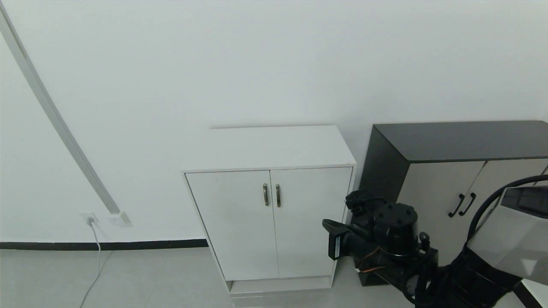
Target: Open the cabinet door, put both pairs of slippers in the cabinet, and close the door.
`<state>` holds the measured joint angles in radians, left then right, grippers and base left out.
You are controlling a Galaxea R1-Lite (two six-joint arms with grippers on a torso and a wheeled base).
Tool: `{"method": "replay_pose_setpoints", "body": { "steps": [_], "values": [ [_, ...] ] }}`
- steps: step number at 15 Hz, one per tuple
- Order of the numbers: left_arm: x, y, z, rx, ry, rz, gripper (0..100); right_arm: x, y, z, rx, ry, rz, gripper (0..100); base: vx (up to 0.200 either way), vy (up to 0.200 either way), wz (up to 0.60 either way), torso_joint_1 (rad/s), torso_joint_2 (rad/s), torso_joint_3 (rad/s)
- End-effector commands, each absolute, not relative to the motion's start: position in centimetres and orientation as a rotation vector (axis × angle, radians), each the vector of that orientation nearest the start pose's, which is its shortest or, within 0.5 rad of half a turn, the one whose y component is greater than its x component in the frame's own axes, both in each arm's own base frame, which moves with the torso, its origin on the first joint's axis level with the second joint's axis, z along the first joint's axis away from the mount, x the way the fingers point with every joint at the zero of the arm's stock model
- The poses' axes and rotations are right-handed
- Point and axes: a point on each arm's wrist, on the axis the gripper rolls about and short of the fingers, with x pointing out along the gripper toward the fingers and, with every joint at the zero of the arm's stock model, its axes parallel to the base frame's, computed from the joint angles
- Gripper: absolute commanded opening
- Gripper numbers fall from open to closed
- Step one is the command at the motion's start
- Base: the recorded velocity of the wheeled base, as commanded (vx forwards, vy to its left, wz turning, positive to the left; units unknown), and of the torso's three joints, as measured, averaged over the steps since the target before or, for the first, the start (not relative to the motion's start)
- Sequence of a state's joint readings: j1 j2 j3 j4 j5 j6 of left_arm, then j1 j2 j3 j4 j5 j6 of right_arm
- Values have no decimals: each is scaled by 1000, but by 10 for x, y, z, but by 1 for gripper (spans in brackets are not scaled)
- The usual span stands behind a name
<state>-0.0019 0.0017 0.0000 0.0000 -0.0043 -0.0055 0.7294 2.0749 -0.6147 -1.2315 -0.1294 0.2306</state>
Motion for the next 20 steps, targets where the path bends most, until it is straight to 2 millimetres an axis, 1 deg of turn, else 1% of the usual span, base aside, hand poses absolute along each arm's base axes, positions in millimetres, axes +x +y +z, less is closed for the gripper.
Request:
{"method": "replay_pose_setpoints", "body": {
  "steps": [1,5,9,11,13,15,17,20],
  "values": [
    [-23,0,76,-6,2,-8,0,239,224,67,109,309,595,0,200,0,0,2,2,-2],
    [-23,0,76,-6,2,-8,0,235,226,59,100,331,605,0,200,0,0,-5,-2,2],
    [-23,0,76,-6,0,-6,0,233,240,48,92,332,634,0,200,0,0,4,5,0],
    [-23,0,76,-5,2,-6,0,243,253,38,95,323,637,0,200,0,0,-5,5,2],
    [-23,0,76,-6,2,-5,0,256,264,33,101,303,632,0,0,0,0,0,0,0],
    [-23,0,76,-5,2,-5,0,265,271,23,97,305,629,0,0,0,0,0,0,0],
    [-23,0,76,-5,2,-6,0,276,274,17,104,294,615,0,0,0,0,0,0,0],
    [-23,0,76,-6,2,-6,0,296,273,13,115,281,580,0,0,0,0,0,0,0]
  ]
}}
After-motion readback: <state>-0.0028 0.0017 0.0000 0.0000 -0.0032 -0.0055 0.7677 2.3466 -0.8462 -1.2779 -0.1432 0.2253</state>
